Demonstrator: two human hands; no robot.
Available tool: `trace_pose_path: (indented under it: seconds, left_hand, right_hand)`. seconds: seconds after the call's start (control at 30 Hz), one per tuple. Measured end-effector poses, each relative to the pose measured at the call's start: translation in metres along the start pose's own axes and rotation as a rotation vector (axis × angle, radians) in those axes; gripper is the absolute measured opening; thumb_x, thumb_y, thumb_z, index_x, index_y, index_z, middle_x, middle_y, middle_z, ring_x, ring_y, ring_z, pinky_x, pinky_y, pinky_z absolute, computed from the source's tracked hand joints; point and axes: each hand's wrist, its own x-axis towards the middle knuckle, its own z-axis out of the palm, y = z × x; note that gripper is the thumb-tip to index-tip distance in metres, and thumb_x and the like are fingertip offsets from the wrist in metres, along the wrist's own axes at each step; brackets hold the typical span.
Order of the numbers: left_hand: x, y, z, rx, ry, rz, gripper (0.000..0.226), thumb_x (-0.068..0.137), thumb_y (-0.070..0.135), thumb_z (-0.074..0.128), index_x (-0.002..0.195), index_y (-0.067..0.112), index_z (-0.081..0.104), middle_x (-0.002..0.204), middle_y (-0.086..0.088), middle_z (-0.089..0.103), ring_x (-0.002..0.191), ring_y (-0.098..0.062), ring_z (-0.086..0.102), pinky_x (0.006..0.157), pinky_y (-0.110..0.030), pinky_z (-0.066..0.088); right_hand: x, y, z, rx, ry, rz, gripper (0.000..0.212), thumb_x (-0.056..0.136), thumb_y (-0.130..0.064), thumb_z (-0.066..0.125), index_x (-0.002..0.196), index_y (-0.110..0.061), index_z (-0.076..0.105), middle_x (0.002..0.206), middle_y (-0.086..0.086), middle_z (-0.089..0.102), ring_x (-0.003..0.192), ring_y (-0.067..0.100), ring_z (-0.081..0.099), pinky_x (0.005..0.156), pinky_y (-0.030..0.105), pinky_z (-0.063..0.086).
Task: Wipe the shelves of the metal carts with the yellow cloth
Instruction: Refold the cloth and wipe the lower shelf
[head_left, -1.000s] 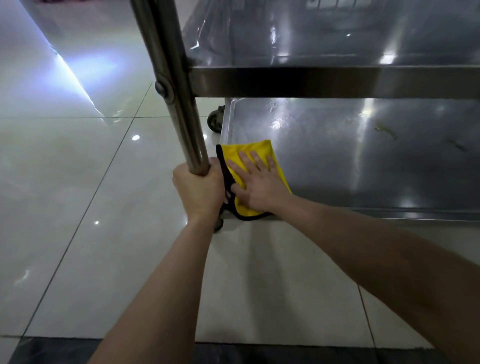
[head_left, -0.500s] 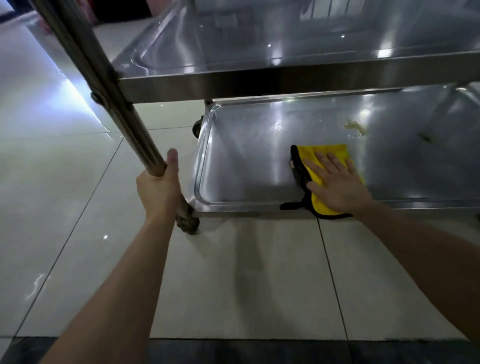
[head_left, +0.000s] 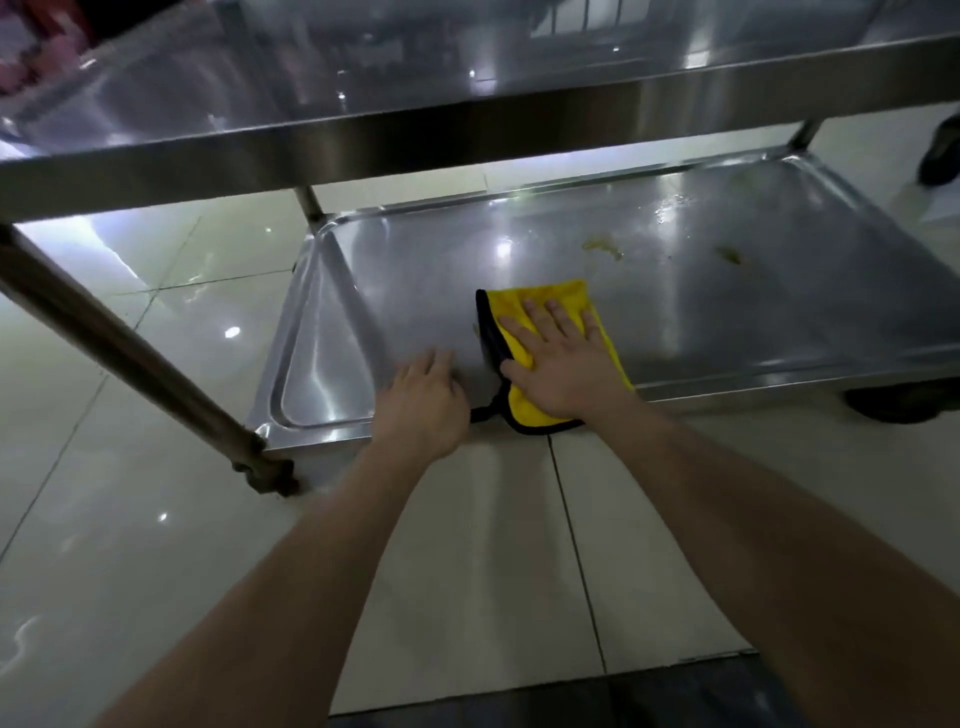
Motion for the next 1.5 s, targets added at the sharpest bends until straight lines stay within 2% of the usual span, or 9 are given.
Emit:
trace_pose_path:
  seconds: [0.33,0.47,0.57,0.67,0.73,0.87,1.0,1.23,1.5]
  left_hand:
    - [0.050,0.060,0.003,0.034,-0.122,-0.101,0.055,0.110,0.025,0.045,0.162,0.009,0.040,0.150,-0.026,0.059,0.135,-0.047,0.057,0.111,-0.051,0.048]
    - [0.054,0.066,-0.012,0.166,-0.152,-0.061,0.049,0.114,0.022,0.039,0.159,0.003,0.046,0.159,-0.026,0.050,0.132,-0.053,0.057,0.111,-0.054,0.048]
    - [0.055,0.082,-0.025,0.319,-0.261,-0.011,0.047,0.113,0.041,0.035,0.149,0.019,0.057,0.164,-0.014,0.044,0.139,-0.048,0.053,0.115,-0.051,0.047]
    - [0.056,0.107,-0.025,0.198,-0.314,-0.088,0.103,0.077,0.092,0.040,0.159,0.030,0.046,0.162,-0.011,0.048,0.147,-0.039,0.046,0.116,-0.050,0.043]
    - [0.055,0.128,-0.013,0.157,-0.311,0.021,0.132,0.060,0.103,0.057,0.166,0.028,0.035,0.170,-0.009,0.037,0.155,-0.035,0.037,0.122,-0.054,0.039]
    - [0.057,0.167,0.004,0.169,-0.396,0.160,0.148,0.047,0.095,0.083,0.168,0.028,0.030,0.172,-0.003,0.030,0.157,-0.031,0.030,0.123,-0.057,0.038]
    - [0.064,0.181,0.005,0.270,-0.379,0.183,0.126,0.041,0.092,0.087,0.143,0.024,0.058,0.138,-0.004,0.052,0.131,-0.030,0.048,0.107,-0.051,0.052]
    - [0.070,0.181,0.005,0.359,-0.376,0.202,0.126,0.043,0.090,0.088,0.146,0.026,0.055,0.136,-0.007,0.055,0.127,-0.030,0.052,0.106,-0.043,0.050]
    - [0.076,0.177,0.006,0.382,-0.377,0.218,0.139,0.033,0.096,0.081,0.151,0.029,0.050,0.137,-0.007,0.054,0.125,-0.032,0.054,0.100,-0.039,0.047]
  right_hand:
    - [0.000,0.021,-0.009,-0.010,-0.045,-0.046,0.069,0.105,-0.062,0.034,0.169,-0.045,0.014,0.179,-0.006,0.005,0.165,0.020,0.002,0.130,0.057,-0.001]
    - [-0.010,0.102,-0.024,-0.002,-0.103,0.030,0.069,0.104,-0.061,0.031,0.168,-0.050,0.008,0.179,-0.012,0.000,0.165,0.016,-0.001,0.131,0.055,-0.001]
    - [-0.033,0.191,-0.039,0.008,-0.113,0.186,0.071,0.099,-0.068,0.028,0.165,-0.055,0.006,0.178,-0.016,-0.003,0.165,0.012,-0.003,0.132,0.051,-0.002]
    - [-0.050,0.242,-0.049,0.023,-0.092,0.332,0.083,0.085,-0.079,0.015,0.165,-0.056,0.005,0.178,-0.017,-0.004,0.165,0.012,-0.003,0.132,0.052,-0.001]
    - [-0.053,0.247,-0.050,0.030,-0.099,0.358,0.086,0.083,-0.080,0.012,0.165,-0.055,0.004,0.178,-0.016,-0.005,0.165,0.013,-0.004,0.131,0.054,-0.002]
    - [-0.052,0.244,-0.051,0.027,-0.103,0.358,0.087,0.083,-0.078,0.009,0.166,-0.054,0.006,0.179,-0.013,-0.005,0.165,0.015,-0.005,0.131,0.057,-0.002]
    - [-0.045,0.234,-0.052,-0.023,-0.127,0.342,0.082,0.088,-0.073,0.013,0.166,-0.052,0.007,0.179,-0.010,-0.003,0.165,0.021,-0.004,0.128,0.065,-0.002]
    - [0.004,0.149,-0.042,-0.068,-0.160,0.048,0.068,0.105,-0.062,0.024,0.168,-0.047,0.005,0.179,-0.005,-0.005,0.165,0.025,-0.009,0.125,0.069,-0.005]
    - [0.007,0.205,-0.052,-0.013,-0.156,-0.042,0.064,0.107,-0.052,0.034,0.168,-0.046,0.015,0.179,-0.012,0.002,0.165,0.015,-0.001,0.131,0.054,0.000]
